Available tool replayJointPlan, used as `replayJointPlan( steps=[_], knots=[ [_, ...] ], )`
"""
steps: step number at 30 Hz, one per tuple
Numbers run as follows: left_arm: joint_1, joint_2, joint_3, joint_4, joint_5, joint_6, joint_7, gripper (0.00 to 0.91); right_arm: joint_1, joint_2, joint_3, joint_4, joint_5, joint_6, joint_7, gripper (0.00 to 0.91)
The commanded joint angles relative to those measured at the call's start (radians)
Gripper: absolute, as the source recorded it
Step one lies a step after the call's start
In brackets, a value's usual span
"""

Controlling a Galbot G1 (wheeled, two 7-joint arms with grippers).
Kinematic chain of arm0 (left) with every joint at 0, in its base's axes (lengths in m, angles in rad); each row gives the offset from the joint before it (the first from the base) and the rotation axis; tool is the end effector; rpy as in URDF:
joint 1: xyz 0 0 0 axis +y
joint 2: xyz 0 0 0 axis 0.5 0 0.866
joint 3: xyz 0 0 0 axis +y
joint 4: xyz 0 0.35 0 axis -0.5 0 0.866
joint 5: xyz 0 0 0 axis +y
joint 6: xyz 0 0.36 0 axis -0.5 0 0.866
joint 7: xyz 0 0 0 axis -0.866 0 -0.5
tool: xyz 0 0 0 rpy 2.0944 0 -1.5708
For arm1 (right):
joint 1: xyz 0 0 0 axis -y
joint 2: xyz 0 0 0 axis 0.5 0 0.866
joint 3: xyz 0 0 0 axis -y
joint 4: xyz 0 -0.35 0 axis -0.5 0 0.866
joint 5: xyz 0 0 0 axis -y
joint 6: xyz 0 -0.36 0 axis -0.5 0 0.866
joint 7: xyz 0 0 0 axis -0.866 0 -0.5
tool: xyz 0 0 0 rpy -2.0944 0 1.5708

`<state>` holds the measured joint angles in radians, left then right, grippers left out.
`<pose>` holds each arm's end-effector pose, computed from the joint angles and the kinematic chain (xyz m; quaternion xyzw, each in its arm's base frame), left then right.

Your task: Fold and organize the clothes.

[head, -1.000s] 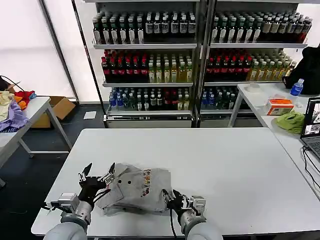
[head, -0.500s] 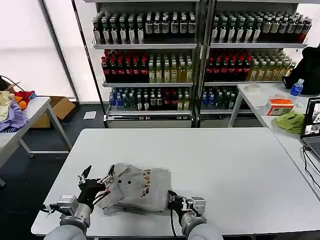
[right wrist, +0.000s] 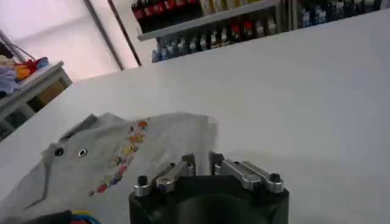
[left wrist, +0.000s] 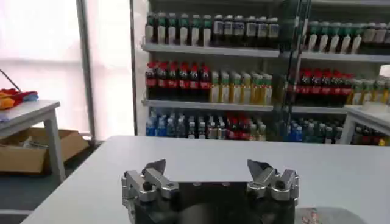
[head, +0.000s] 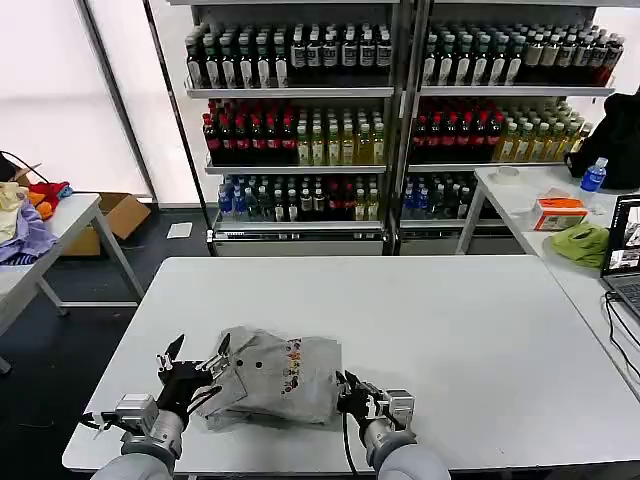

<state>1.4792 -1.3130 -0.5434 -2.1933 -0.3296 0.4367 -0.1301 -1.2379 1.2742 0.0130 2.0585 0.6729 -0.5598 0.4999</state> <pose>0.2094 0.0413 -0.2441 -0.0153 -0.9906 0.0223 0.1337 0.2310 0.0956 -0.2674 0.1340 -0.9440 -0.1051 0.2826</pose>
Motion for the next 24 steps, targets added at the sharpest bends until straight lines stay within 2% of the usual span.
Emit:
replayJointPlan(
  steps=[1,9,10,11,12,13,14,24],
  knots=[
    [0.000,-0.002,0.007,0.007,0.001,0.003,0.001,0.907,0.024,0.009,-0.027,-0.059,-0.038,-0.008,-0.020,0.907],
    [0.001,-0.001,0.003,0.013,-0.002,0.002,0.001,0.907,0.035,0.020,-0.053,-0.105,-0.029,-0.016,-0.008,0.907],
    [0.000,-0.001,0.003,0.013,-0.003,0.002,0.001,0.907,0.035,0.021,-0.053,-0.105,-0.027,-0.016,-0.005,0.836],
    [0.000,-0.001,0.004,0.014,-0.003,0.002,0.001,0.907,0.036,0.022,-0.053,-0.106,-0.027,-0.015,-0.005,0.836],
    [-0.001,-0.001,0.004,0.015,-0.004,0.002,0.001,0.907,0.036,0.022,-0.054,-0.105,-0.028,-0.012,-0.004,0.504],
    [-0.003,-0.001,0.004,0.016,-0.004,0.002,0.001,0.907,0.036,0.023,-0.055,-0.105,-0.028,-0.010,-0.004,0.504],
    [-0.004,-0.001,0.005,0.019,-0.004,0.002,0.001,0.907,0.036,0.024,-0.055,-0.105,-0.029,-0.004,-0.004,0.000],
    [-0.003,-0.006,0.010,0.029,-0.013,0.007,-0.001,0.907,0.033,0.022,-0.047,-0.097,-0.058,0.015,-0.025,0.000]
  ],
)
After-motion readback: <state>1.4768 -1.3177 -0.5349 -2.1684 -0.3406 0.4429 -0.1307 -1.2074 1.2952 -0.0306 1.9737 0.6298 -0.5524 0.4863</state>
